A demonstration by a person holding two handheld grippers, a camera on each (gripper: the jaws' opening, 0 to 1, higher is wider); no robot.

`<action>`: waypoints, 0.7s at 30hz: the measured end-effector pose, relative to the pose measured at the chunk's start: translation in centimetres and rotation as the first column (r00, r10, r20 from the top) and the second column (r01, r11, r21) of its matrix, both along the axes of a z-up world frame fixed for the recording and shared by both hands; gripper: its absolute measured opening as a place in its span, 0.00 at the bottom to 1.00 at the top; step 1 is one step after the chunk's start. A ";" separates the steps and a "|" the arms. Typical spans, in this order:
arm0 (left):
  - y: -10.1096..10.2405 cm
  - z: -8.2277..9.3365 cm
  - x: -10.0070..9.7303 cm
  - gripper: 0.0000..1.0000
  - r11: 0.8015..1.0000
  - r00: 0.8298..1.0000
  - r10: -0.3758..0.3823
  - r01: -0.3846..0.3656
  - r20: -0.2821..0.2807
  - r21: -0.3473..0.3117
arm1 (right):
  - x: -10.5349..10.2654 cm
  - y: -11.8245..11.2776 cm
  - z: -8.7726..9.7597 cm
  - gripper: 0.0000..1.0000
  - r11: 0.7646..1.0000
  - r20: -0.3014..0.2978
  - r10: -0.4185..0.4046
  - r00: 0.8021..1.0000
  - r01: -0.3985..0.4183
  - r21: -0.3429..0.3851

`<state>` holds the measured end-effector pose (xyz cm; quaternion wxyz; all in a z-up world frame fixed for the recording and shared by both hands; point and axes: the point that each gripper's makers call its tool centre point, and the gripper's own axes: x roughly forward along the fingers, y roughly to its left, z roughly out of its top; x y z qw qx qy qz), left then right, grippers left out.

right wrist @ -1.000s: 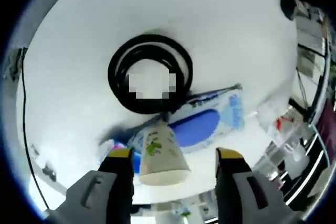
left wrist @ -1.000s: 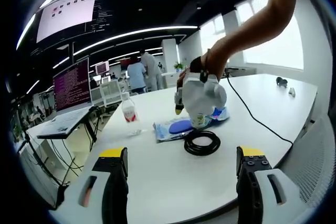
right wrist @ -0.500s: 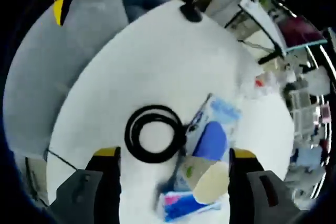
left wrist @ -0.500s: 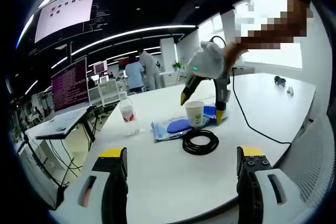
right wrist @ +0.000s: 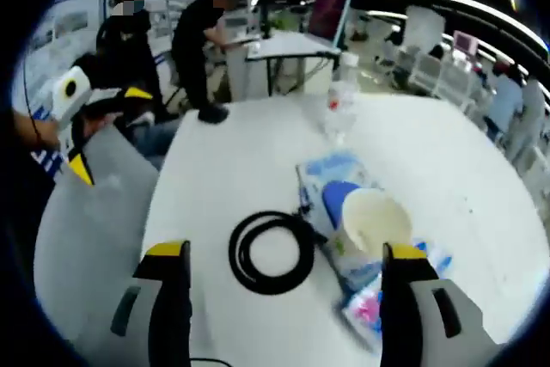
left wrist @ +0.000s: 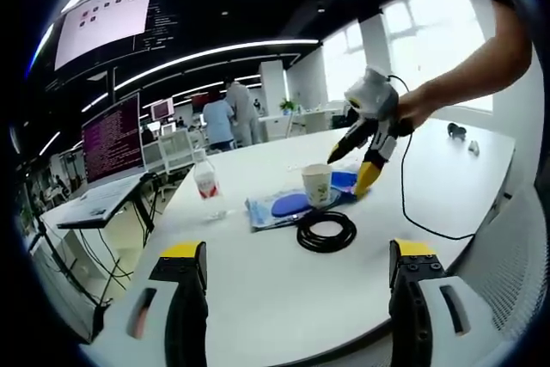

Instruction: Arrange the tabletop items into an orderly group along one side of the table until the central work area is clear of visible clutter.

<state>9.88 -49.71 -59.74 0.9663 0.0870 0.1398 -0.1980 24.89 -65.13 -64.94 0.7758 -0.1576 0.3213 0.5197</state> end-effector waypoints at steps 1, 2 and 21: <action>0.0 0.0 0.0 0.87 1.000 1.000 0.000 0.000 -0.001 0.000 | -0.1 -0.1 0.0 0.90 0.999 -0.021 -0.039 0.999 0.040 0.026; 0.0 0.0 0.0 0.87 1.000 1.000 0.001 -0.001 0.000 0.000 | 0.0 -0.1 0.1 0.90 0.997 -0.023 -0.060 0.998 0.061 0.043; 0.1 -0.2 0.0 0.88 1.000 1.000 0.003 -0.003 -0.008 0.008 | 2.6 0.5 -1.5 0.90 0.913 -0.102 -0.326 0.940 0.341 0.225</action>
